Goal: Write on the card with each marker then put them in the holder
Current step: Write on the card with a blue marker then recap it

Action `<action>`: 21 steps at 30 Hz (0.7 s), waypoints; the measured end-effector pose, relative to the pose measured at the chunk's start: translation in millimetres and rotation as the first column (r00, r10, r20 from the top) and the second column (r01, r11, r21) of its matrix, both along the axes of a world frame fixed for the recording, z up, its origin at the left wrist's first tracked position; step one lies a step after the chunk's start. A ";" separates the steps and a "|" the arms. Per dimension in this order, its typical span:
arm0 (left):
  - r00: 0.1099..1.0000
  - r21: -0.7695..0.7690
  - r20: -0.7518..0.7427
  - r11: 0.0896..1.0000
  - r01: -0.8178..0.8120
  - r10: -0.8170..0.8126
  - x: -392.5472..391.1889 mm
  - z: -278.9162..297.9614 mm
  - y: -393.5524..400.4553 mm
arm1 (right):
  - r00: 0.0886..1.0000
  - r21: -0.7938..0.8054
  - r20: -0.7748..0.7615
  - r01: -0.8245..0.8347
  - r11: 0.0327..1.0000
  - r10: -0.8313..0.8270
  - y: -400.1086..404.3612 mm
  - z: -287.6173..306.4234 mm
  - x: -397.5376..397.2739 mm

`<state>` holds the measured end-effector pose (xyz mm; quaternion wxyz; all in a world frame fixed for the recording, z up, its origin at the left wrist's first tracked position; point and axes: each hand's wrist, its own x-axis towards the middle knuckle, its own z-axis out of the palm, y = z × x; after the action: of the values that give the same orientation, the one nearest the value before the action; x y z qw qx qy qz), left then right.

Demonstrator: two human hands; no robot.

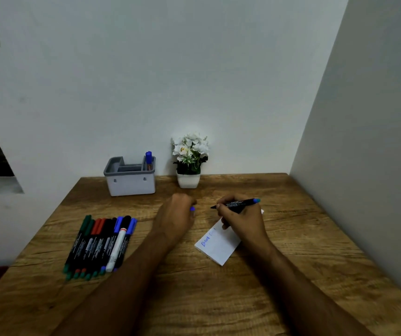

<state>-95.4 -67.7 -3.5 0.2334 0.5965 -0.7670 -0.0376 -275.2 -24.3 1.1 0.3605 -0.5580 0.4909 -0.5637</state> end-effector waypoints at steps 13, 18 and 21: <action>0.247 0.527 -0.825 0.850 0.014 0.508 -7.1 23.7 -1.1 | 0.997 -0.117 0.010 -0.069 0.991 0.071 2.2 -7.1 6.8; -0.002 0.556 -0.827 0.818 0.147 0.562 -7.2 27.5 11.5 | 0.993 -0.174 -0.072 -0.100 0.980 0.089 2.2 -9.0 12.7; -0.022 0.557 -0.823 0.813 0.169 0.568 -8.7 25.5 13.6 | 0.992 -0.191 -0.092 -0.104 0.976 0.088 0.0 -12.0 13.5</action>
<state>-104.1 -54.1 21.9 0.5347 0.5398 -0.2318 -0.6074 -261.7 -24.3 -11.0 0.3100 -0.6366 0.4201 -0.5676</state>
